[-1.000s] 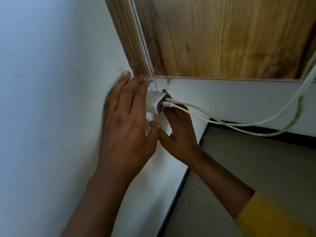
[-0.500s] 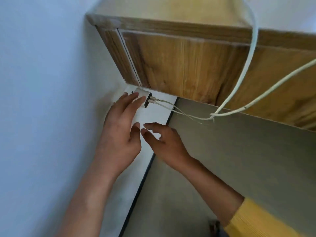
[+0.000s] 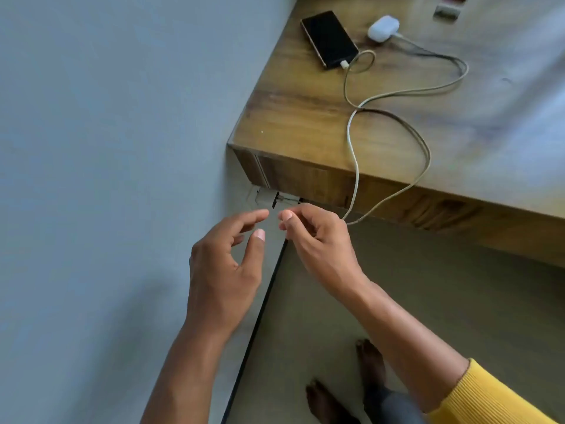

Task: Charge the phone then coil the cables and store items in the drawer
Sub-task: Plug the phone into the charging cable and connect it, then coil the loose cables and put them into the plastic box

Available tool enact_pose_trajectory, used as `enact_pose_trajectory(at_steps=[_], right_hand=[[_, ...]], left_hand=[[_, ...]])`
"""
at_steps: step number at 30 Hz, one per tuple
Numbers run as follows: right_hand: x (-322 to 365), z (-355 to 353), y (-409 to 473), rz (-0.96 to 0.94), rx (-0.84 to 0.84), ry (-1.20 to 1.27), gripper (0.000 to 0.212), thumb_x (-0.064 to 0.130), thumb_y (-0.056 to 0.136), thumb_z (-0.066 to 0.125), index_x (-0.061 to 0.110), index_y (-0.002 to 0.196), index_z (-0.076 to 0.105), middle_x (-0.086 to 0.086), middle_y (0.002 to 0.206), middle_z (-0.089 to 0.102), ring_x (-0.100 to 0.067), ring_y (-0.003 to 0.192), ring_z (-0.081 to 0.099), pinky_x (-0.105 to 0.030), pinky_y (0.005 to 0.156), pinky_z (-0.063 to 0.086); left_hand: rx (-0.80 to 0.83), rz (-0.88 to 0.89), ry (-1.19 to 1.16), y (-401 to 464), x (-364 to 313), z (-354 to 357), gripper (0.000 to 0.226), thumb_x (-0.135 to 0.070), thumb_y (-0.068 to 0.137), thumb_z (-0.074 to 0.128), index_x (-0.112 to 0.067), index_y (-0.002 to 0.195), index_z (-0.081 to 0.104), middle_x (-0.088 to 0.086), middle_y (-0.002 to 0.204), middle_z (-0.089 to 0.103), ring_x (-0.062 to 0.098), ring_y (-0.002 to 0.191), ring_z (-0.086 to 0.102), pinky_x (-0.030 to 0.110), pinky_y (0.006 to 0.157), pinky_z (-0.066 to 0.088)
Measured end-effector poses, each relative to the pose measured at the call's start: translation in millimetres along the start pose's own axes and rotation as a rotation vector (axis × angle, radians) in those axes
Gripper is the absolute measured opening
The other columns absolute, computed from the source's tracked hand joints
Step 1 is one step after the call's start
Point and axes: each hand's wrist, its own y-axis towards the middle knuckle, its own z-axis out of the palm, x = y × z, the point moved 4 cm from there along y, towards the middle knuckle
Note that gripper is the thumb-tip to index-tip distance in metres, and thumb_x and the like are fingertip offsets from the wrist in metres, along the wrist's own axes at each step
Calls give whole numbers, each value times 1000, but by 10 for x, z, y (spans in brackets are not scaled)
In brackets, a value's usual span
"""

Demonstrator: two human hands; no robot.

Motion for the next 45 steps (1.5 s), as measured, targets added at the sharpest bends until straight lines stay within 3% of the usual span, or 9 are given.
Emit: enact_pose_trajectory(at_steps=[9, 13, 17, 23, 31, 35, 40, 42, 45], right_hand=[[1142, -988, -306, -137, -90, 23, 30, 54, 103, 55, 31, 100, 74, -5, 84, 73, -30, 80, 69, -59, 73, 55], [1348, -1432, -291, -183, -117, 14, 26, 45, 105, 57, 27, 95, 72, -6, 82, 72, -29, 76, 68, -60, 68, 54], [1428, -1844, -136, -221, -153, -29, 28, 50, 102, 58, 27, 98, 73, -1, 85, 74, -24, 79, 71, -55, 71, 59], [1438, -2457, 247, -237, -200, -103, 8, 26, 98, 72, 24, 94, 78, 11, 77, 72, -4, 70, 63, -19, 62, 45], [1301, -2998, 839, -206, -139, -226, 6, 24, 96, 73, 22, 95, 79, 11, 81, 72, -7, 75, 65, -27, 67, 54], [1191, -3001, 1130, -156, -80, -214, 8, 26, 97, 72, 21, 99, 78, 12, 81, 70, -6, 74, 62, -22, 65, 48], [1102, -2791, 1680, -77, -19, -204, 10, 24, 97, 69, 21, 89, 74, 11, 71, 63, -2, 66, 53, -25, 63, 44], [1074, -2661, 1929, -47, -16, -228, 12, 23, 95, 66, 15, 89, 72, 0, 73, 65, -8, 67, 52, -34, 65, 46], [1062, -2481, 2302, -12, 11, -269, 16, 20, 94, 60, 10, 95, 73, -9, 81, 69, -15, 68, 53, -32, 62, 39]], left_hand=[[86, 107, -81, -92, -1032, -345, 31, -27, 101, 66, -53, 116, 70, -37, 115, 71, -7, 113, 66, 13, 92, 53], [139, 179, -95, -7, -1459, -213, 33, -25, 101, 68, -57, 112, 67, -40, 112, 69, -10, 113, 65, 4, 89, 49], [192, 205, -121, 130, -1783, 16, 30, -26, 102, 67, -51, 119, 70, -34, 115, 71, -9, 112, 66, 12, 90, 54], [179, 189, -141, 463, -2193, 483, 27, -31, 103, 64, -45, 126, 71, -26, 119, 73, -7, 110, 67, 22, 91, 59], [105, 98, -100, 859, -2420, 1113, 25, -33, 103, 65, -46, 124, 68, -23, 118, 71, 2, 110, 67, 36, 93, 63], [4, 6, -119, 1078, -2371, 1186, 24, -30, 103, 65, -33, 126, 73, -18, 114, 75, 0, 105, 69, 32, 93, 61], [-128, -142, -159, 1579, -2196, 1097, 25, -28, 105, 62, -24, 126, 74, -14, 110, 75, -8, 98, 66, 8, 78, 49], [-153, -184, -190, 1824, -2085, 1066, 25, -28, 104, 61, -23, 126, 73, -10, 111, 76, 0, 100, 70, 22, 87, 58], [-133, -264, -212, 2256, -1814, 1072, 29, -26, 104, 59, -20, 128, 73, -1, 115, 78, 17, 107, 73, 44, 98, 60]])
